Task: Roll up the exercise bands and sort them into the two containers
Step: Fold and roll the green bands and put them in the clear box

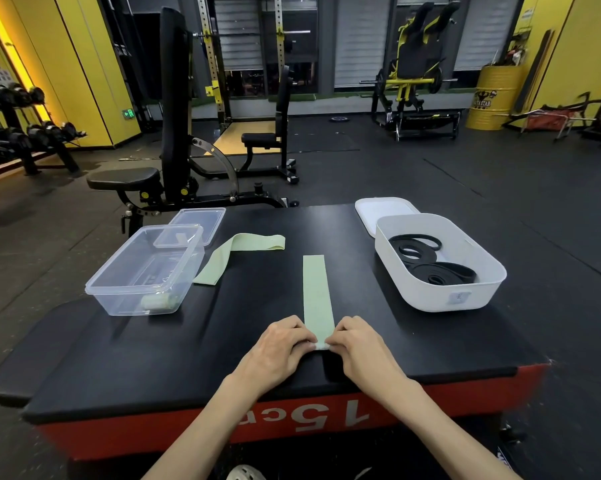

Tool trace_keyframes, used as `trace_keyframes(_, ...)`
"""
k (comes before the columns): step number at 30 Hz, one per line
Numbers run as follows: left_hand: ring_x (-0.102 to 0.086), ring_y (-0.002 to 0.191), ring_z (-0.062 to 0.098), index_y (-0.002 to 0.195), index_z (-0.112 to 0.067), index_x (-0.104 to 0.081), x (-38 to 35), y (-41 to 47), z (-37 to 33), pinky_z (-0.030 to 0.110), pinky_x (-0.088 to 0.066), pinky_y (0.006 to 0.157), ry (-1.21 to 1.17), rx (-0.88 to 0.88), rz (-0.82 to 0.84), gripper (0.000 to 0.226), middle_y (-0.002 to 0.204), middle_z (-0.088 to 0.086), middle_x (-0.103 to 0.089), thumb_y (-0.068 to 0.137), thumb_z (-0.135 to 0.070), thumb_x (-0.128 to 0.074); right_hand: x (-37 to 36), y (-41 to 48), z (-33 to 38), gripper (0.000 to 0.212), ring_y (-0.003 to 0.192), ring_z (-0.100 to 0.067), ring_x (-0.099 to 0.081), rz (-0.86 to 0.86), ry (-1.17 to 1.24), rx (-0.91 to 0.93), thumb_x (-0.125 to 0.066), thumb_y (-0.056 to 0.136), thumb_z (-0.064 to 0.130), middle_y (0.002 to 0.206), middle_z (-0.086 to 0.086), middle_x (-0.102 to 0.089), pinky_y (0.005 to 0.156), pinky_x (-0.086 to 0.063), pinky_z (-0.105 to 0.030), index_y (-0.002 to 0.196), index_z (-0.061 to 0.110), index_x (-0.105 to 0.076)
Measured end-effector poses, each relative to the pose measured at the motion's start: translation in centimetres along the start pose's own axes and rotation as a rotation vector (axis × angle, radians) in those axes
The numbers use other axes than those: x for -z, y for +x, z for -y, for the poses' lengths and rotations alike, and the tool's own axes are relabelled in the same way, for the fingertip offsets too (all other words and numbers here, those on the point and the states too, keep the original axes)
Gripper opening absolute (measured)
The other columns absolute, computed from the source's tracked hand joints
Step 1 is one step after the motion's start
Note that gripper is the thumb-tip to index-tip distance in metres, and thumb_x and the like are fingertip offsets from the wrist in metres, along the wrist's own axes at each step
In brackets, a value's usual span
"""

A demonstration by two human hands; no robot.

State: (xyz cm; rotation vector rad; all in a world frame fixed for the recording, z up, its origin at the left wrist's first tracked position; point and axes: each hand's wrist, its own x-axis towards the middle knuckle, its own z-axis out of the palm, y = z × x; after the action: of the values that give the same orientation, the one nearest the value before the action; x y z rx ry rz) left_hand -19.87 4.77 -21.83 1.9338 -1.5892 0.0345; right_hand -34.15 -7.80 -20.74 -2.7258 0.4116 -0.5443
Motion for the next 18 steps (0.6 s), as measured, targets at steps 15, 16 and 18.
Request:
trace_keyframes(15, -0.055, 0.072, 0.005, 0.085, -0.019, -0.066, 0.1, 0.2, -0.1, 0.014, -0.044, 0.07, -0.049, 0.09, -0.022, 0.002, 0.079, -0.009, -0.061, 0.086, -0.017, -0.065, 1.0, 1.1, -0.1, 0.015, 0.088, -0.02, -0.055, 0.047, -0.006, -0.086, -0.056, 0.09, 0.015, 0.092, 0.001, -0.064, 0.075, -0.043, -0.028, 0.094, 0.019, -0.07)
trace_keyframes(16, -0.055, 0.073, 0.005, 0.086, -0.019, -0.066, 0.1, 0.2, -0.1, 0.016, -0.045, 0.071, -0.043, 0.083, -0.021, 0.002, 0.079, -0.008, -0.061, 0.087, -0.018, -0.065, 1.0, 1.1, -0.1, 0.016, 0.089, -0.02, -0.055, 0.044, -0.003, -0.078, -0.056, 0.09, 0.015, 0.094, 0.001, -0.063, 0.075, -0.042, -0.027, 0.095, 0.019, -0.071)
trace_keyframes(18, -0.055, 0.074, 0.006, 0.086, -0.02, -0.065, 0.0, 0.1, 0.2, 0.02, -0.047, 0.071, -0.042, 0.064, -0.022, 0.002, 0.081, -0.009, -0.059, 0.087, -0.02, -0.064, 0.8, 1.1, -0.2, 0.017, 0.093, -0.019, -0.053, 0.037, -0.001, -0.059, -0.056, 0.09, 0.014, 0.097, 0.001, -0.062, 0.074, -0.038, -0.023, 0.094, 0.018, -0.072)
